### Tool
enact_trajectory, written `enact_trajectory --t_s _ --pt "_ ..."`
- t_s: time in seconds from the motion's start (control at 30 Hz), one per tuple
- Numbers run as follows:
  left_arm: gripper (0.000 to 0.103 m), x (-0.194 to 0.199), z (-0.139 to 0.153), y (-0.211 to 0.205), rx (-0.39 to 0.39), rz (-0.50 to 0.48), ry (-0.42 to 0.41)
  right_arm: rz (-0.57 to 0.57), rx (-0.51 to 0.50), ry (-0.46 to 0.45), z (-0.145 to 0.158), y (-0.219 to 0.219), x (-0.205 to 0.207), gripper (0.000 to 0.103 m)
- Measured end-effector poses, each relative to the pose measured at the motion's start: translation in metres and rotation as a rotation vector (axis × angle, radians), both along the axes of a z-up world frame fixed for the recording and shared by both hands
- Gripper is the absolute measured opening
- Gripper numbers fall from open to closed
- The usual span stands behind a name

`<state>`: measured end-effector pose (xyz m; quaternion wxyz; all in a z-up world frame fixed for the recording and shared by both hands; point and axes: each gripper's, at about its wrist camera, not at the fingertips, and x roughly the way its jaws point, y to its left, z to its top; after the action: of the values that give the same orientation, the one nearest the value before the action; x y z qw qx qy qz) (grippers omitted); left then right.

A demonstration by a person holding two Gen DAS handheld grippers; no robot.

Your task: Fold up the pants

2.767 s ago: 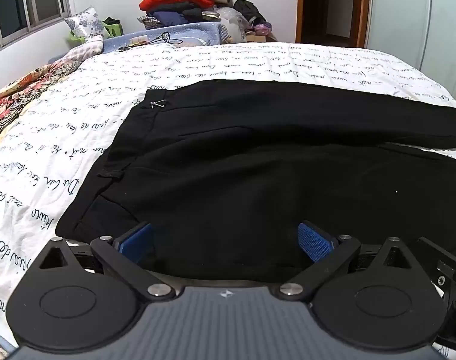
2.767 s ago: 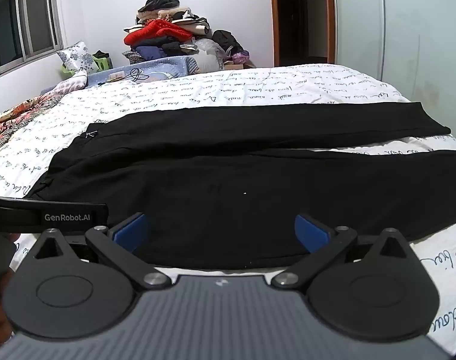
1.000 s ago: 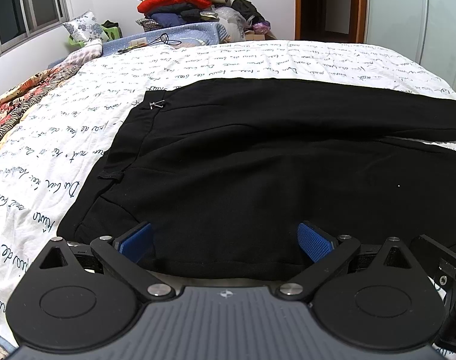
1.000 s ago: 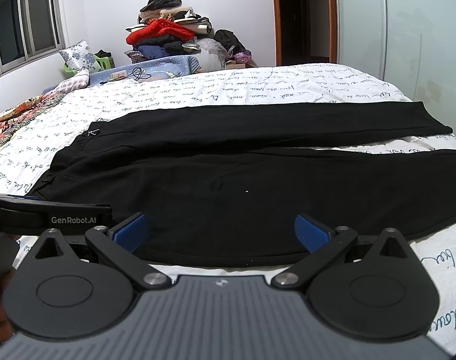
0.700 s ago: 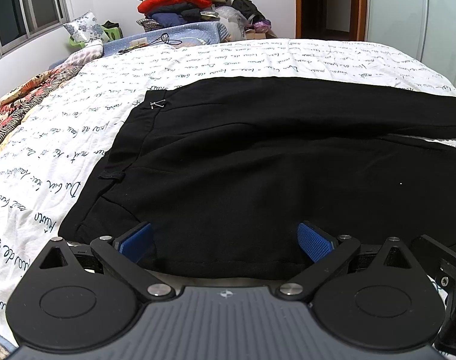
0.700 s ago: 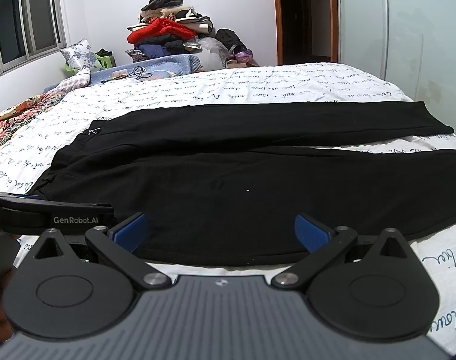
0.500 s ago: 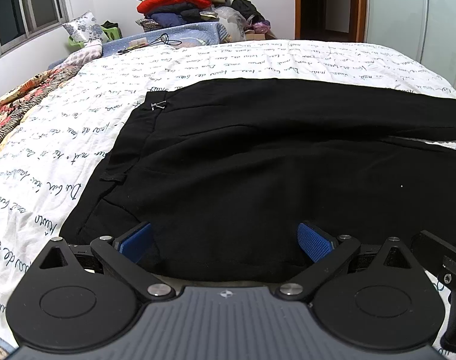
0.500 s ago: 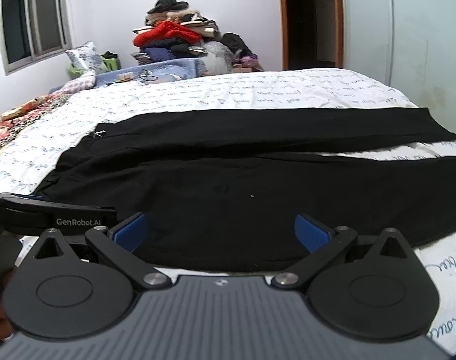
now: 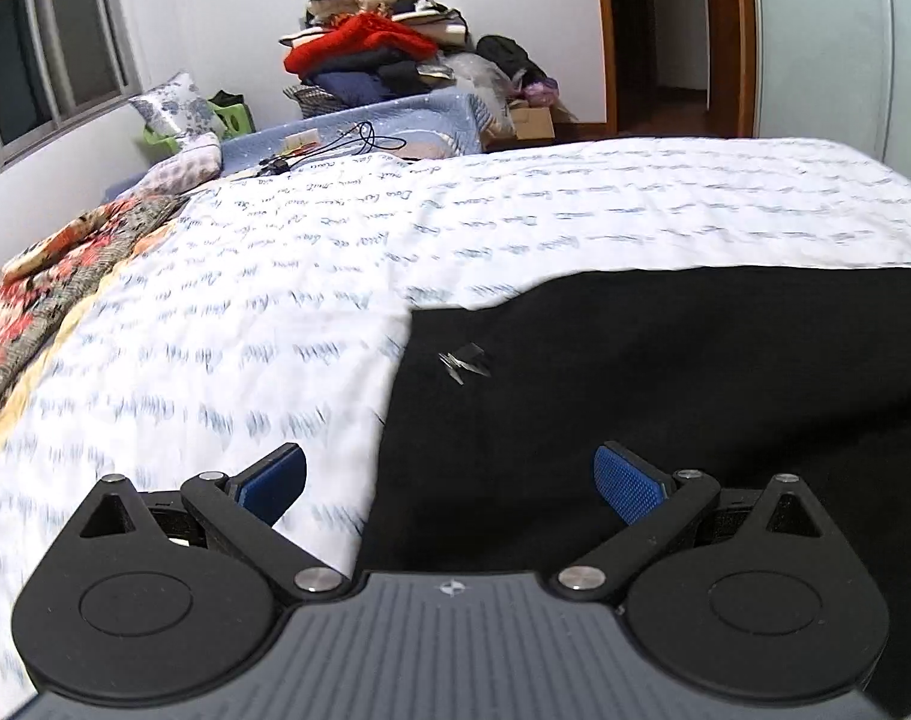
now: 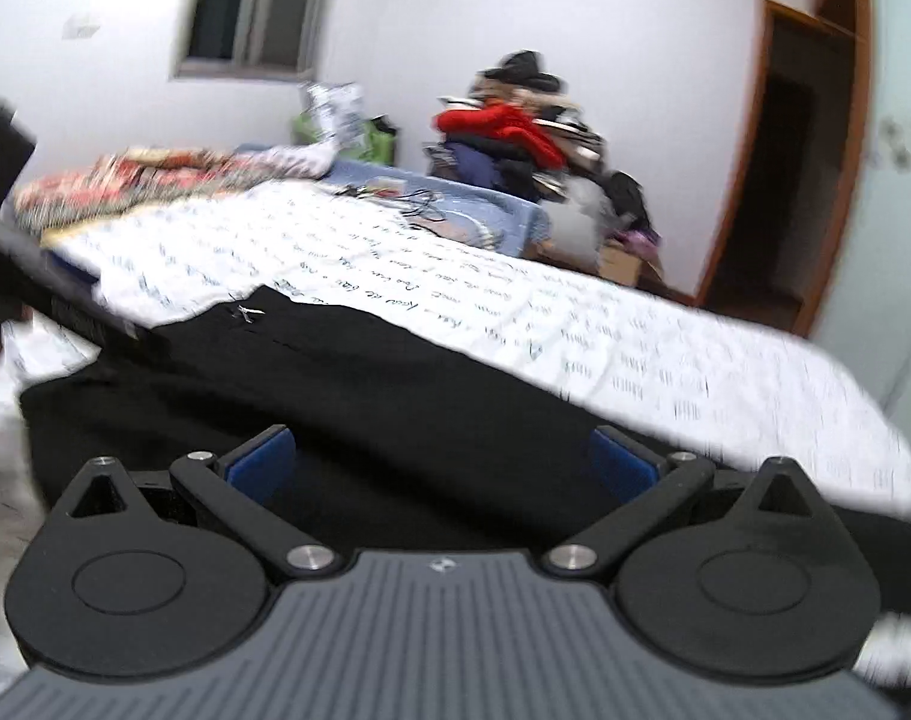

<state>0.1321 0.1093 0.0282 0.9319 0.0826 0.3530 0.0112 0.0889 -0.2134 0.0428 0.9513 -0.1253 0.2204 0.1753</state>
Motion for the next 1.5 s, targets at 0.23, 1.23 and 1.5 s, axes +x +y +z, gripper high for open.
enact_trajectory --t_s 0.23,1.23,1.5 --pt "0.103 0.088 -0.017 0.035 -0.083 -0.106 0.075 0.110 -0.050 0.169 -0.007 -0.014 0.116 0.103" --pt "0.033 0.163 -0.055 0.044 -0.191 -0.336 0.113 0.379 -0.022 0.471 -0.078 -0.048 0.287 0.005" --pt "0.033 0.161 -0.043 0.033 -0.118 -0.210 0.024 0.266 -0.211 0.203 -0.056 -0.019 0.242 0.005"
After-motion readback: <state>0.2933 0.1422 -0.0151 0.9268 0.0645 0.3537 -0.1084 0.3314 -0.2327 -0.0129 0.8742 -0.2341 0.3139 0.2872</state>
